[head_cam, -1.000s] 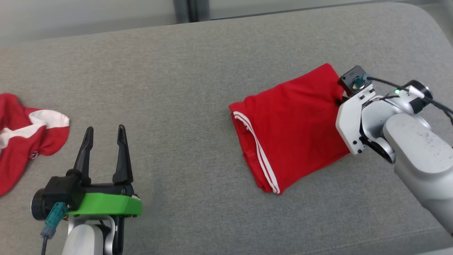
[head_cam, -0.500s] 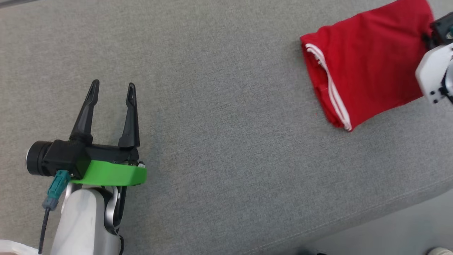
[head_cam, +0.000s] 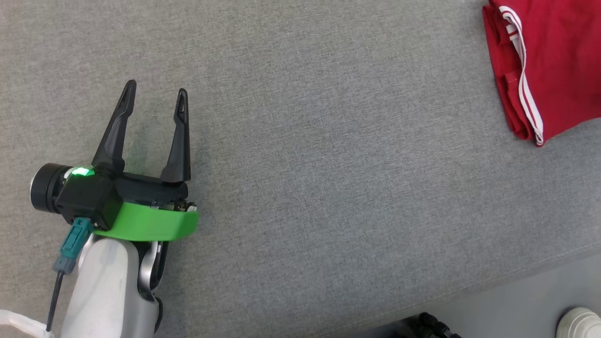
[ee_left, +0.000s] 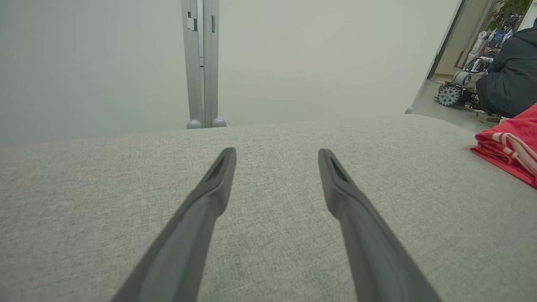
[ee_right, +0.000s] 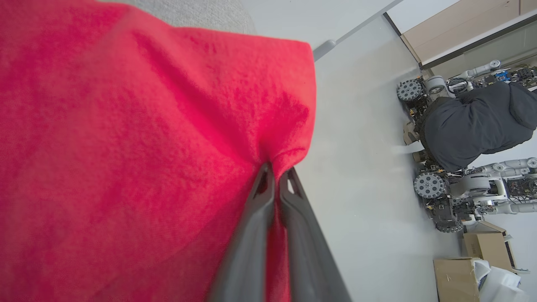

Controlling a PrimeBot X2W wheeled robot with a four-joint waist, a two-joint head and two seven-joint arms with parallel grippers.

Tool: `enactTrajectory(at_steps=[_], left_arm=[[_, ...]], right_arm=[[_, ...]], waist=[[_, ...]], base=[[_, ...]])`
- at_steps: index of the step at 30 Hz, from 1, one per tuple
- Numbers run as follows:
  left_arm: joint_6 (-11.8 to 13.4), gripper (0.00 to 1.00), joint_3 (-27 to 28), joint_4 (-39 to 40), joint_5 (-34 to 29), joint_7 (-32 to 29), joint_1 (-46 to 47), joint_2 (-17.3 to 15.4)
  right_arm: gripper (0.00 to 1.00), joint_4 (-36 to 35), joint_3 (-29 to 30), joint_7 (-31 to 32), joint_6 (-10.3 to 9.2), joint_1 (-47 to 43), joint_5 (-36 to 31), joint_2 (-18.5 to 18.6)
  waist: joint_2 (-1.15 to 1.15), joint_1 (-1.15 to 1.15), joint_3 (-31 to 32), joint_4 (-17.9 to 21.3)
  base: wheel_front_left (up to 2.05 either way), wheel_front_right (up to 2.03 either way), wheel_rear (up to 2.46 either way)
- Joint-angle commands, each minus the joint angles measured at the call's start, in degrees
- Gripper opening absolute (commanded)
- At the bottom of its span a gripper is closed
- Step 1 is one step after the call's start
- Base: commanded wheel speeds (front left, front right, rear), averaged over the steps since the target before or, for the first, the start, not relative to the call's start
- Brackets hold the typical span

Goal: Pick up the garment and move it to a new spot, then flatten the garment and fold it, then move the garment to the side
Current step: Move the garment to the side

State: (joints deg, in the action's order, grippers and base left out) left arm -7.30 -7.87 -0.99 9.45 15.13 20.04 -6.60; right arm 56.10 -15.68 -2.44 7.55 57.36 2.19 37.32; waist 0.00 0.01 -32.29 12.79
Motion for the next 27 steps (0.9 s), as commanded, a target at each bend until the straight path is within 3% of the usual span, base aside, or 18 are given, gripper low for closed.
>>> enactTrajectory(at_steps=[1, 2, 3, 10, 15, 20, 27], left_arm=[[-0.2, 1.0, 0.0, 0.0, -0.1, 0.0, 0.5, -0.4], [-0.2, 1.0, 0.0, -0.1, 0.0, 0.0, 0.5, -0.4], [-0.3, 1.0, 0.0, -0.1, 0.1, 0.0, 0.4, -0.3], [-0.3, 1.0, 0.7, -0.9, 0.9, 0.0, -1.0, 0.6], [-0.1, 1.0, 2.2, -2.3, 1.5, 0.0, -3.1, 1.5], [0.2, 1.0, 4.2, -3.9, 2.3, 0.0, -6.3, 2.6], [1.5, 1.0, 6.9, -6.2, 3.2, 0.0, -11.4, 3.5]], right_arm=[[0.02, 0.8, 1.5, -0.8, -0.13, 0.3, -1.6, -0.2], [0.46, 1.0, 3.2, -1.5, -0.13, 0.1, -2.8, -0.4], [1.0, 1.4, 4.5, -1.9, -0.13, -0.2, -3.6, -0.6], [1.0, 3.2, 14.7, -5.2, -0.13, -2.6, -9.7, -2.7], [1.0, 0.1, 20.0, -9.3, -0.13, -6.2, -12.9, -5.8], [1.0, -7.3, 24.9, -12.3, -0.12, -12.8, -10.4, -11.3], [1.0, -23.0, 23.6, -12.7, -0.12, -26.0, -4.7, -18.6]], waist=[[0.0, -0.01, -0.4, -0.9], [0.0, -0.01, -0.3, -1.1], [0.0, -0.01, -0.2, -1.4], [0.0, -0.01, 2.8, -3.2], [0.0, -0.01, 7.1, -4.9], [0.0, -0.01, 13.0, -6.8], [0.0, -0.01, 21.1, -9.7]], base=[[0.0, 0.0, 0.0], [0.0, 0.0, 0.0], [0.0, 0.0, 0.0], [0.0, 0.0, 0.0], [0.0, 0.0, 0.0], [0.0, 0.0, 0.0], [0.0, 0.0, 0.0]])
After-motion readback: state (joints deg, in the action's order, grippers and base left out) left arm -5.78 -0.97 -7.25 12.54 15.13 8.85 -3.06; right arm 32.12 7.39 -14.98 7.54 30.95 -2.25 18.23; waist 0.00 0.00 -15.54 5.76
